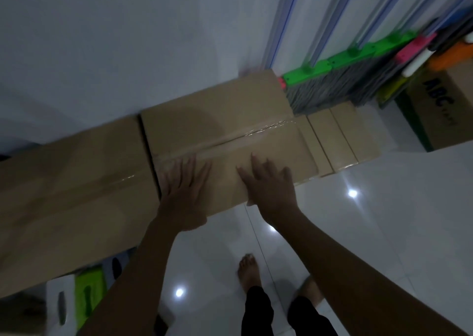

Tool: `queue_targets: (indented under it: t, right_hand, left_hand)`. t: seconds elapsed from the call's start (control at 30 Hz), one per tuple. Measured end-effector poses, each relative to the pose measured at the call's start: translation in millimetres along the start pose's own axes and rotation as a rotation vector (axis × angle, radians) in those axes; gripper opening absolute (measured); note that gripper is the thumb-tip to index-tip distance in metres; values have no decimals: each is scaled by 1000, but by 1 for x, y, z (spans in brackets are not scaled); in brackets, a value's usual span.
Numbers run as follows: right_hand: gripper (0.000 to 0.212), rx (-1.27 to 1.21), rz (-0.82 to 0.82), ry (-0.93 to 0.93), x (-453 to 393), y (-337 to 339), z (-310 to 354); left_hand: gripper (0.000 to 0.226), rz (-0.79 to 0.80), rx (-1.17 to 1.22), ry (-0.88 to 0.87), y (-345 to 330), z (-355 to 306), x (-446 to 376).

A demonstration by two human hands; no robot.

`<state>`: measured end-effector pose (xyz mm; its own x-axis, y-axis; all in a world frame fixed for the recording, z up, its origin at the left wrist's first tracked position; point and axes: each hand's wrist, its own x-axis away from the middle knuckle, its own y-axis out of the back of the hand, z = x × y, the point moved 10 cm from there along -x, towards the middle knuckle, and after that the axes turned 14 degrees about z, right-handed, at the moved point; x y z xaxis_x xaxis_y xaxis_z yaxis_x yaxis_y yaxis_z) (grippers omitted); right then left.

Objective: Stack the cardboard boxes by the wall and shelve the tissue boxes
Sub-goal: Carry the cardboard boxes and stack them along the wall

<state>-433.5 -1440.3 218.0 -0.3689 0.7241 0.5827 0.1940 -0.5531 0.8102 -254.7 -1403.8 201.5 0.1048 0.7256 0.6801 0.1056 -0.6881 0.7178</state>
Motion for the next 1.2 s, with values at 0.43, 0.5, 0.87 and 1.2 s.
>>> queue_targets:
  t: [0.43, 0.5, 0.87, 1.2]
  right_hand:
    - [67, -145, -55, -50, 31, 26, 10]
    - [66, -183, -68, -55, 46, 35, 8]
    - [72, -174, -65, 181, 176, 73, 77]
    - [72, -299, -24, 527, 308, 96, 139]
  left_hand:
    - [120, -232, 179, 132, -3, -22, 46]
    - [112, -297, 204, 116, 0, -16, 68]
    - [81, -347, 435, 282, 10, 1, 239]
    - [71, -717, 820, 525, -5, -57, 422]
